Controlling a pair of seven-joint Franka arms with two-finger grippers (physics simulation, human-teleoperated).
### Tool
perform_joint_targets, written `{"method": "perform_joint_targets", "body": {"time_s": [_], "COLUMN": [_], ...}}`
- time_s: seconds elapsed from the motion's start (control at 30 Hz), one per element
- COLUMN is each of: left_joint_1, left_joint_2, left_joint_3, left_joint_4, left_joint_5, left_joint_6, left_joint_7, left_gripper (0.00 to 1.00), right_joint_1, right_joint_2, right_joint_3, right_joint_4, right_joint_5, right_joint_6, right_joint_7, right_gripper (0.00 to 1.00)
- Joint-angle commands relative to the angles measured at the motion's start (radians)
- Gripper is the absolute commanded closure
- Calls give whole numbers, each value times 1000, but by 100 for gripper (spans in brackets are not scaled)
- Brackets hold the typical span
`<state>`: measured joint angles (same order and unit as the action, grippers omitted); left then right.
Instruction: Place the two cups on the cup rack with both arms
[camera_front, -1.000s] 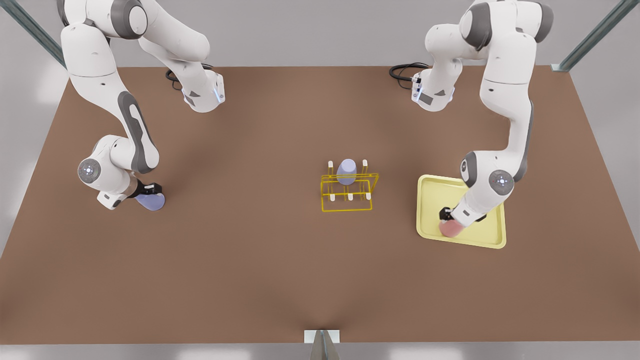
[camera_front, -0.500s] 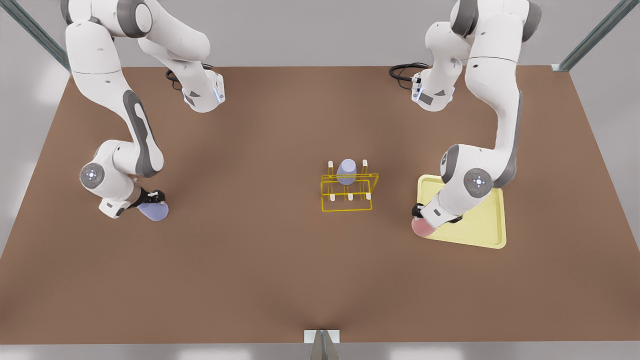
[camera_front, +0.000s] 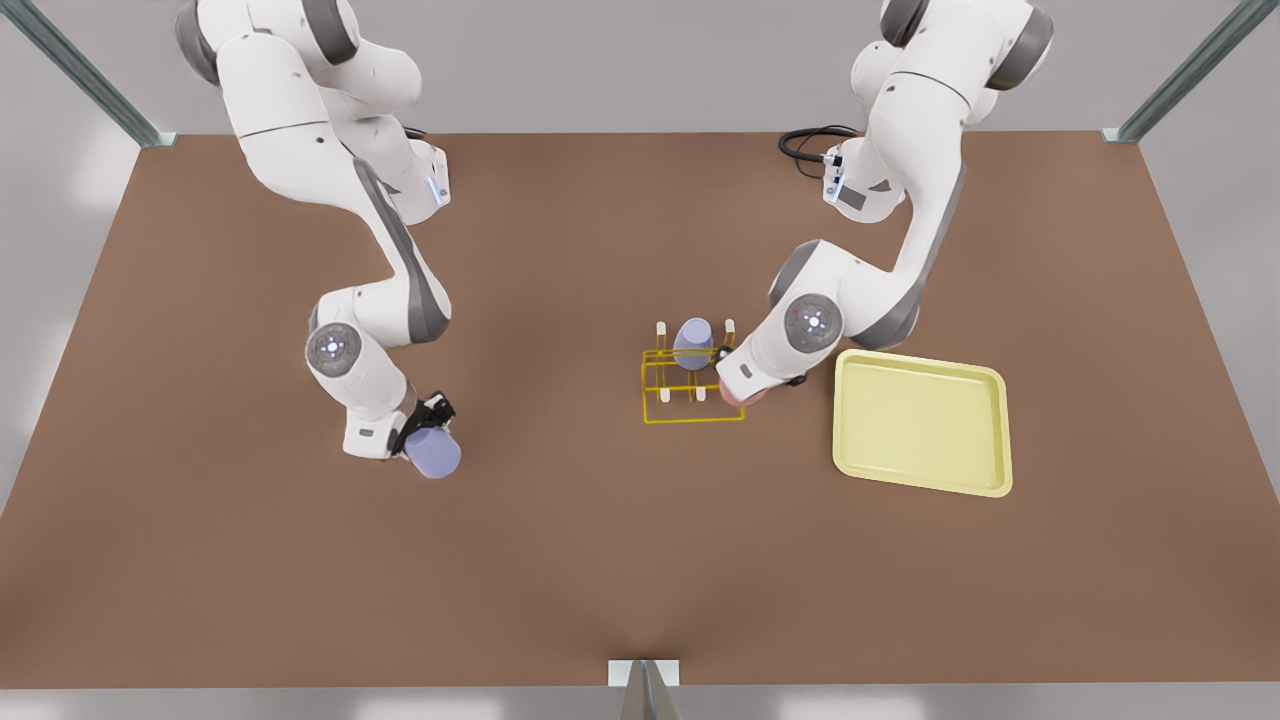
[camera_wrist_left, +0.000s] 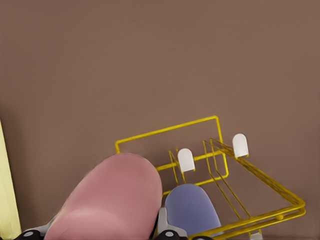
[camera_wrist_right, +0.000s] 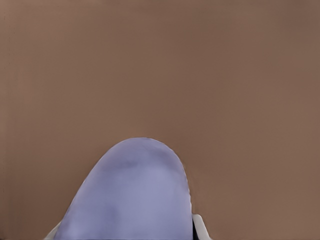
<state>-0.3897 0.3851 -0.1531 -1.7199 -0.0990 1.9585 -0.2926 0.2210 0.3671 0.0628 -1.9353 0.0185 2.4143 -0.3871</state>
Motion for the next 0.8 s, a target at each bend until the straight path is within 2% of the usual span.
{"method": "perform_joint_targets", "body": {"time_s": [0.0, 0.03, 0.07, 0.2, 0.23, 0.33, 0.4, 0.43, 0.47, 0.5, 0.53, 0.6, 0.77], "left_joint_1": [-8, -11, -12, 3, 26, 210, 299, 296, 281, 226, 204, 195, 210], "left_joint_2": [9, 15, 17, 21, 1, 9, 3, -41, -158, -176, -186, -141, -138], "left_joint_3": [-2, -2, -2, -2, 9, 9, 7, 14, 36, 98, 144, 144, 144], "left_joint_4": [0, -1, -1, -3, 23, 405, 506, 491, 370, 365, 367, 433, 431], "left_joint_5": [-2, -2, -2, 1, 10, 87, 91, 240, 283, 240, 150, 148, 96], "left_joint_6": [-38, -35, -35, -38, -96, -492, -599, -621, -549, -544, -543, -602, -621], "left_joint_7": [-264, -264, -267, -261, -258, -180, -4, 258, 397, 377, 313, 300, 302], "left_gripper": [21, 20, 0, 0, 0, 0, 0, 0, 0, 0, 0, 0, 0], "right_joint_1": [44, 69, 89, 176, 195, 245, 281, 297, 311, 324, 333, 336, 380], "right_joint_2": [7, 7, 6, 7, 12, 42, 85, 102, 110, 110, 112, 112, 119], "right_joint_3": [0, 0, 0, 0, 0, 2, 2, 2, 2, 2, 2, 20, 20], "right_joint_4": [33, 50, 64, 136, 156, 228, 280, 302, 315, 320, 323, 335, 335], "right_joint_5": [23, 23, 23, 23, 23, 24, 32, 57, 60, 61, 61, 72, 74], "right_joint_6": [-3, -3, -4, -4, -4, -4, -3, -3, -3, -3, -3, -3, -4], "right_joint_7": [16, 14, 13, 13, 13, 14, 17, 19, 20, 30, 31, 28, 28], "right_gripper": [19, 19, 19, 19, 19, 19, 19, 19, 19, 19, 19, 19, 19]}}
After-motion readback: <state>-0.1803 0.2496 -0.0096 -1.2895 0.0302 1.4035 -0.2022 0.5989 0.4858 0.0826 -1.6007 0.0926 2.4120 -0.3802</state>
